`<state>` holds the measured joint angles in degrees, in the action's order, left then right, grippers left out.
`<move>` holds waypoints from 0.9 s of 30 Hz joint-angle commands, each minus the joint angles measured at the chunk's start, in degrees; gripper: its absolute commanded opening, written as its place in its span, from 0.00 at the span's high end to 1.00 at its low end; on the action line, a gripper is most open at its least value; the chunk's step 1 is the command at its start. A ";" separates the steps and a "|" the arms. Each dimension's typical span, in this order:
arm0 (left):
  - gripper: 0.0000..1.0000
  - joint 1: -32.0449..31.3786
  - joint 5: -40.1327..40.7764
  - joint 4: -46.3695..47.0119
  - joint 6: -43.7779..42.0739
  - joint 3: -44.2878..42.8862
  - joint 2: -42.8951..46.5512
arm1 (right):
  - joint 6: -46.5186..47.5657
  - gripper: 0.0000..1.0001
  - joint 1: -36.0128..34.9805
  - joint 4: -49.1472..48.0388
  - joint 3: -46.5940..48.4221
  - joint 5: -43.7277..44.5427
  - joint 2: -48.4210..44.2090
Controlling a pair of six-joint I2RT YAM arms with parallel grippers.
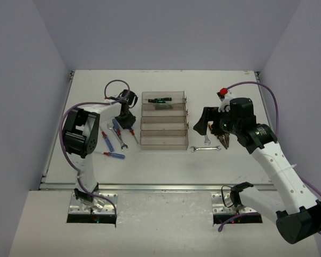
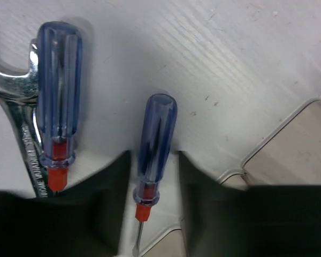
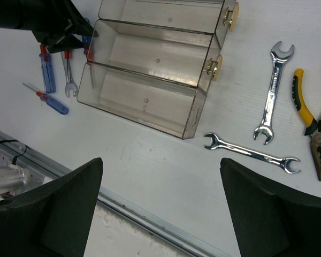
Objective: Sort the tools into containers
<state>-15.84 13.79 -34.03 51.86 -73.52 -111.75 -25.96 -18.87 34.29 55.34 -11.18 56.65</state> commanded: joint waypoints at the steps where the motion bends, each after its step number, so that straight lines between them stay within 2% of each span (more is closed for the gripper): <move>1: 0.97 -0.28 -1.51 1.31 0.80 0.14 -2.03 | -0.12 0.10 0.15 -2.80 0.14 -0.60 -0.16; 2: 1.00 -0.33 -1.57 1.24 0.62 -0.03 -1.56 | -0.06 0.10 0.15 -2.74 0.20 -0.60 -0.22; 6: 1.00 -0.71 2.15 0.83 -1.56 -1.87 3.98 | 0.17 0.10 0.15 -2.33 0.53 -0.19 -0.40; 10: 1.00 -2.59 12.07 1.46 -11.15 -7.95 9.63 | 0.38 0.10 0.15 -1.93 0.65 0.11 -0.56; 12: 1.00 -3.80 13.37 3.60 -19.89 -13.23 10.67 | 0.29 0.10 0.15 -1.77 0.69 0.11 -0.79; 14: 1.00 -4.07 8.65 7.50 -29.42 -16.04 10.68 | 0.29 0.10 0.15 -1.77 0.78 0.04 -0.84; 17: 1.00 -5.36 -3.06 15.49 -41.30 -17.35 11.16 | 0.30 0.10 0.16 -1.85 0.93 -0.17 -0.74; 19: 1.00 -9.80 -7.21 23.68 -53.95 -16.00 11.75 | 0.38 0.10 0.23 -1.65 1.18 -0.32 -0.65; 20: 1.00 -13.29 -8.52 26.71 -63.79 -15.70 11.40 | 0.38 0.10 0.16 -1.43 1.26 -0.25 -0.58; 23: 1.00 -19.65 -11.26 29.65 -81.82 -16.76 8.26 | 0.63 0.10 0.15 -1.02 1.60 -0.41 -0.82; 27: 1.00 -21.29 -15.46 30.64 -94.12 -19.28 3.38 | 1.15 0.10 0.18 -0.32 1.26 0.12 -1.98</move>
<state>-35.08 6.01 -8.38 -17.60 -90.04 -103.96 -25.87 -18.87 34.59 55.18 -11.15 56.55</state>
